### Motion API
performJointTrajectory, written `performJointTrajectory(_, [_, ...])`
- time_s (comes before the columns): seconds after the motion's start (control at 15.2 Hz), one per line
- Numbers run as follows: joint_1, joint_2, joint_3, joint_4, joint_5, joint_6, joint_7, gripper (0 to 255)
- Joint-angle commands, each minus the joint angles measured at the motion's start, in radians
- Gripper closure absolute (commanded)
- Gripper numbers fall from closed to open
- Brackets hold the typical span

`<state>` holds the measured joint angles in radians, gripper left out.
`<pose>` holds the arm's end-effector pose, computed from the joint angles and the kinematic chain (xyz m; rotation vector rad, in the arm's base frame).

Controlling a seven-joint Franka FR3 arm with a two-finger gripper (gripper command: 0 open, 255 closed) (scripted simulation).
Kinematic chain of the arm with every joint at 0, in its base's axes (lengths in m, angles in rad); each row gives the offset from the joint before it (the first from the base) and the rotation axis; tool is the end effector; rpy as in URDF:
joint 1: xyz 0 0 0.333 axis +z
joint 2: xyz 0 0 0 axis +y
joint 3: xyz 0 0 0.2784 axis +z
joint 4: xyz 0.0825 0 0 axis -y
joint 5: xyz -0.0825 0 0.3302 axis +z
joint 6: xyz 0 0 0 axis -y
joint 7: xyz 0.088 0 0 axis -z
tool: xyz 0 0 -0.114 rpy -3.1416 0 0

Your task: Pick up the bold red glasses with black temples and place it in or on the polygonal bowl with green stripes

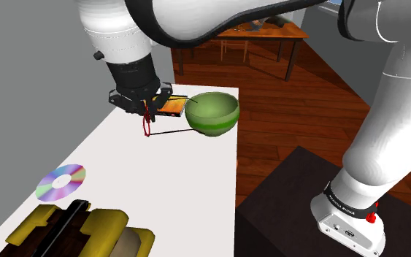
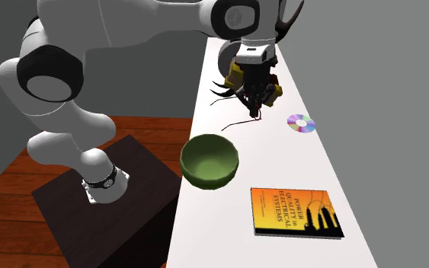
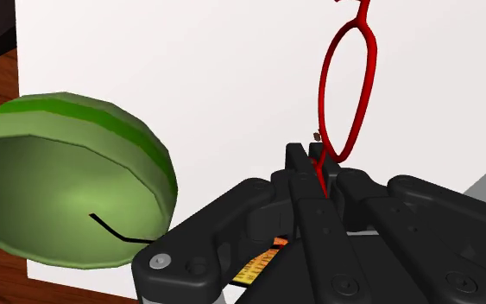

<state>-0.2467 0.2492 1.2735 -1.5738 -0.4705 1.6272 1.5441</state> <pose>0.3615 0.3939 0.5392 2.9499 -0.7416 0.3315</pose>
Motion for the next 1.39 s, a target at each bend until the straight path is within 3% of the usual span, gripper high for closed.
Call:
performJointTrajectory(0.0, [0.022,0.013,-0.008,0.038,-0.011,-0.032,-0.002,255])
performJointTrajectory(0.4, [0.071,0.035,-0.023,0.131,-0.031,-0.112,-0.009,255])
performJointTrajectory(0.53, [-0.092,-0.064,0.029,0.046,0.060,-0.050,-0.089,255])
performJointTrajectory(0.66, [-0.281,-0.214,0.075,-0.033,0.206,0.018,-0.216,255])
performJointTrajectory(0.73, [-0.353,-0.325,0.054,-0.070,0.318,0.051,-0.310,255])
performJointTrajectory(0.79, [-0.379,-0.413,0.004,-0.102,0.406,0.071,-0.392,255])
performJointTrajectory(0.99, [-0.298,-0.501,-0.184,-0.184,0.481,0.108,-0.510,255])
performJointTrajectory(1.12, [-0.279,-0.550,-0.275,-0.240,0.520,0.132,-0.592,255])
performJointTrajectory(1.32, [-0.274,-0.558,-0.275,-0.285,0.526,0.172,-0.591,255])
